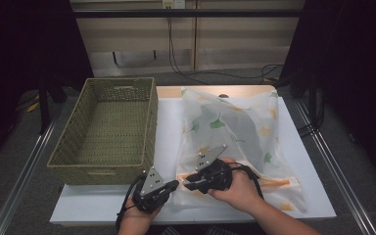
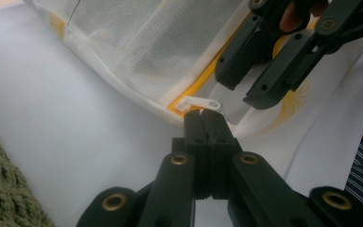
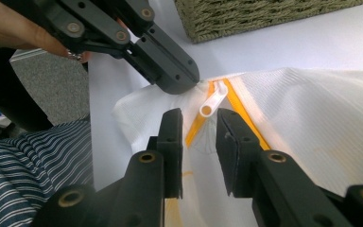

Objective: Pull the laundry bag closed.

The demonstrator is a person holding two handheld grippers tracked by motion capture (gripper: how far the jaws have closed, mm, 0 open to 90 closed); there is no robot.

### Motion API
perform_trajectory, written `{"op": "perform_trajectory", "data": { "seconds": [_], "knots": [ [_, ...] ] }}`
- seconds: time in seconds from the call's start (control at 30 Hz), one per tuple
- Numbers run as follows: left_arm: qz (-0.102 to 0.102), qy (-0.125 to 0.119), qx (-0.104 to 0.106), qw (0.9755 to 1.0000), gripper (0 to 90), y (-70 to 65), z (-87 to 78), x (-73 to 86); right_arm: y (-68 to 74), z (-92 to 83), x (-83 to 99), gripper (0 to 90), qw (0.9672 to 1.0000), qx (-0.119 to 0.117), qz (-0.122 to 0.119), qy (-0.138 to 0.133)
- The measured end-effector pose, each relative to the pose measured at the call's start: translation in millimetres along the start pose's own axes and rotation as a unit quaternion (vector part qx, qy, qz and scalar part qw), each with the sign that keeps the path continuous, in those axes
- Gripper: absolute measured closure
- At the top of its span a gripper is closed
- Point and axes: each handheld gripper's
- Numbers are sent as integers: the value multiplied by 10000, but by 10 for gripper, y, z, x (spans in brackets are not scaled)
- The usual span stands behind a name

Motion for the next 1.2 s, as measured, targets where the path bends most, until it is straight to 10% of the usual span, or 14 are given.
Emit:
{"op": "perform_trajectory", "data": {
  "seconds": [1.2],
  "knots": [
    [52, -22, 71, 10000, 900, -16, -5, -1, -37, 100, -13, 869, 9998, 195, -28, 86]
  ]
}}
Point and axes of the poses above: each handheld gripper's, and its own axes: z roughly forward along the jaws, x roughly out of its underside, y roughly to its left, and after that the axes turned 4 degrees about y, right-handed
